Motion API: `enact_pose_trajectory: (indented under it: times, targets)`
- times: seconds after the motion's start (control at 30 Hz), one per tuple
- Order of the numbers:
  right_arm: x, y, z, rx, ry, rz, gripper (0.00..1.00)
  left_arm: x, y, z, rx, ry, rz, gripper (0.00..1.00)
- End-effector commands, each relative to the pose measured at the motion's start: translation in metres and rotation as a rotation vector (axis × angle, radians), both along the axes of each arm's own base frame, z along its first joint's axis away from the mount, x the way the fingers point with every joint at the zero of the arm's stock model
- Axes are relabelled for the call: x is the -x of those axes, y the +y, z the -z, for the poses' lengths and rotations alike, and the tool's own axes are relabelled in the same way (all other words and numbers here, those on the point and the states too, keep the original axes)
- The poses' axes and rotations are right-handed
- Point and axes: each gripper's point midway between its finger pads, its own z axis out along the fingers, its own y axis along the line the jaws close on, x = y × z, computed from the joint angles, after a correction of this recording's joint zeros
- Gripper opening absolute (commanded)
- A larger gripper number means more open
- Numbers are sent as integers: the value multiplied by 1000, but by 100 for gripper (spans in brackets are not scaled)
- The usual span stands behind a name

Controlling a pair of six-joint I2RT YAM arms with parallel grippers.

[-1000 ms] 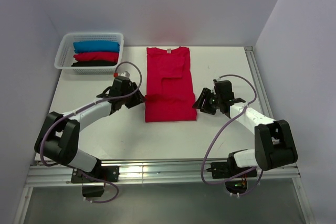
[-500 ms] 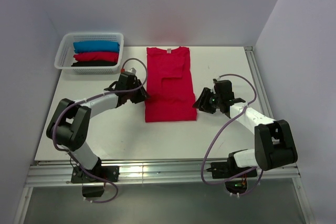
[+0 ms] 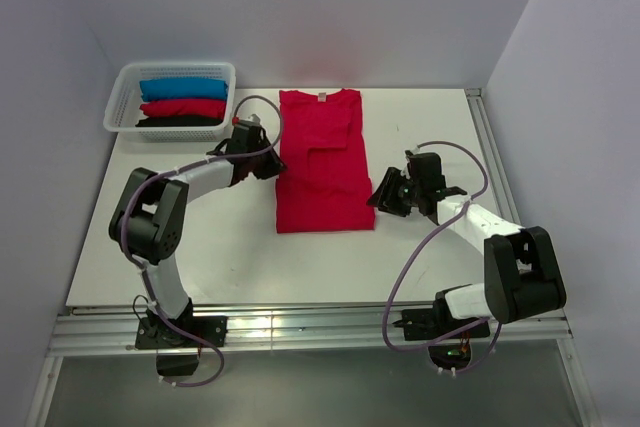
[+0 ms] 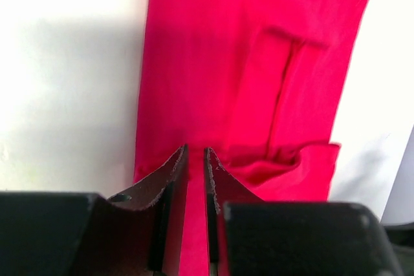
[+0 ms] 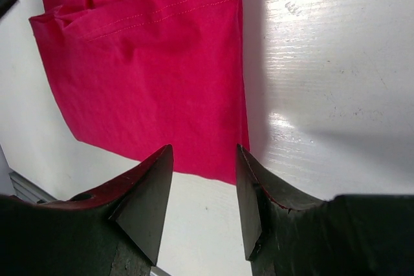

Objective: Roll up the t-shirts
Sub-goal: Fold the tshirt

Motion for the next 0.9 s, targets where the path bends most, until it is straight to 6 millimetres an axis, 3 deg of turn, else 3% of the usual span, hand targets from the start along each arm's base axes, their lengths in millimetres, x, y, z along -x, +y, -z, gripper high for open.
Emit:
enact_pose_trajectory:
  times: [0.0,0.2,0.37,0.4,0.5,0.67,0.87]
  targets:
    - [-8,3,-8,-8,-47,-20,50,-25,4,-33,-4,-78,-62,20]
    - [-4,0,-6,11,-44,-21,57,-11,21,-60,-57,-130,-66,32]
    - [6,-2,-1,15,-31,-27,59,33,37,-45,-94,-78,-37,47]
    - [10,-3,1,16,-29,-28,59,41,38,-51,-76,-90,-34,49]
    - [17,-1,6,-2,-20,-32,54,81,42,-22,-55,-22,-10,54]
    - [25,3,18,-27,-5,-50,49,114,21,-8,-24,-35,49,54]
    - [29,9,30,-45,33,-60,43,122,-6,0,-10,-52,103,49]
